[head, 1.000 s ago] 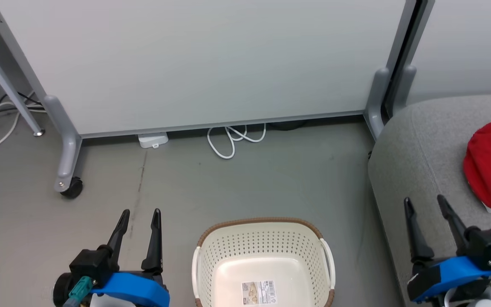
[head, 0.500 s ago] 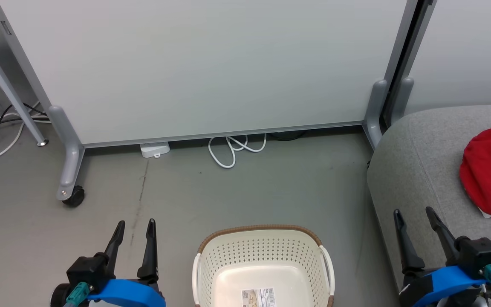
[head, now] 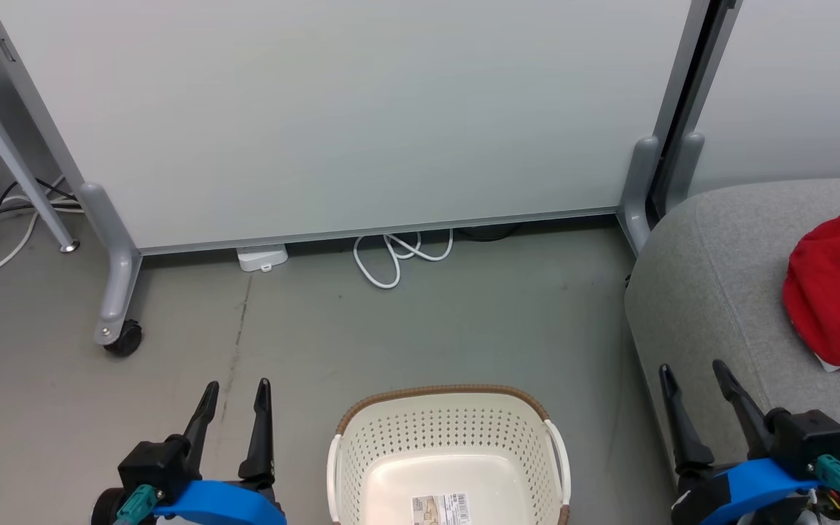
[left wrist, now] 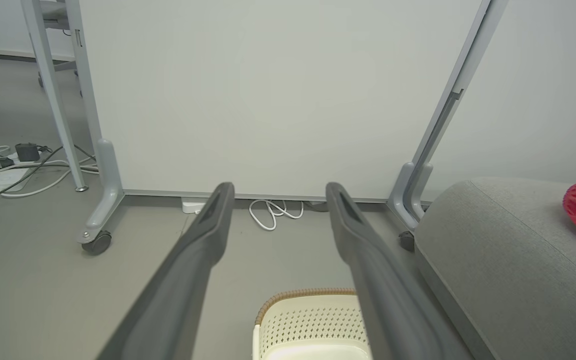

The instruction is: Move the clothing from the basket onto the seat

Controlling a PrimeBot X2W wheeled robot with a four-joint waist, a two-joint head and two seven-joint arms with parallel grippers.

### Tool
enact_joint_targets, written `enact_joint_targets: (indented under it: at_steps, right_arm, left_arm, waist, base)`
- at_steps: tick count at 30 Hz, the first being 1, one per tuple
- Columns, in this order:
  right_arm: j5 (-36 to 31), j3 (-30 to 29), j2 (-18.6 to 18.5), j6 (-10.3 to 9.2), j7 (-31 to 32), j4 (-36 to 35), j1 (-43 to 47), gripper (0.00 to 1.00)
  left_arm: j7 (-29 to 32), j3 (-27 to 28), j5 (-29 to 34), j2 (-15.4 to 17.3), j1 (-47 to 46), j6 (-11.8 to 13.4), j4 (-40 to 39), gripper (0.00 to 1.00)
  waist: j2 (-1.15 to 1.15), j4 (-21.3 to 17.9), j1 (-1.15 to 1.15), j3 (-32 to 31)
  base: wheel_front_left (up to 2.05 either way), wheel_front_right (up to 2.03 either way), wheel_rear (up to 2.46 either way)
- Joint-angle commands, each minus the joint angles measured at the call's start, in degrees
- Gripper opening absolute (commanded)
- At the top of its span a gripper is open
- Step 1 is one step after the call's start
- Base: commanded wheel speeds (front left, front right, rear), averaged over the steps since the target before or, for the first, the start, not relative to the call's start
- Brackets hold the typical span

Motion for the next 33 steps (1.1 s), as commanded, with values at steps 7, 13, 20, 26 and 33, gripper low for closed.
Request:
enact_joint_targets:
  at_steps: [7,13,20,26,33]
  right_arm:
    - [0.34,0.46,0.01,0.0,-0.11,0.7,-0.07,0.0]
    - [0.79,0.42,0.23,0.0,0.15,4.06,0.93,0.0]
    - [5.57,0.08,0.35,0.0,0.98,5.59,0.9,0.0]
    - [12.28,-0.26,0.32,0.0,1.98,5.45,0.31,0.0]
    - [19.52,-0.64,0.29,0.0,3.07,5.33,-0.37,0.0]
  left_arm:
    - [0.02,-0.16,-0.05,0.18,0.04,0.0,0.46,0.0]
    - [0.45,-0.09,-0.33,-0.55,2.55,0.0,3.38,0.0]
    - [1.72,0.79,-4.51,-0.78,3.32,0.0,4.01,0.0]
    - [3.4,2.0,-10.36,-0.94,2.73,-0.01,2.91,0.0]
    - [5.22,3.3,-16.68,-1.1,2.07,-0.01,1.73,0.0]
  waist:
    - [0.0,-0.23,0.01,0.07]
    - [0.0,-0.27,0.01,0.08]
    - [0.0,-0.37,0.01,0.13]
    - [0.0,-0.5,0.01,0.2]
    - [0.0,-0.65,0.01,0.29]
  base:
    - [0.0,0.0,0.0]
    - [0.0,0.0,0.0]
    - [0.0,0.0,0.0]
    - [0.0,0.0,0.0]
    - [0.0,0.0,0.0]
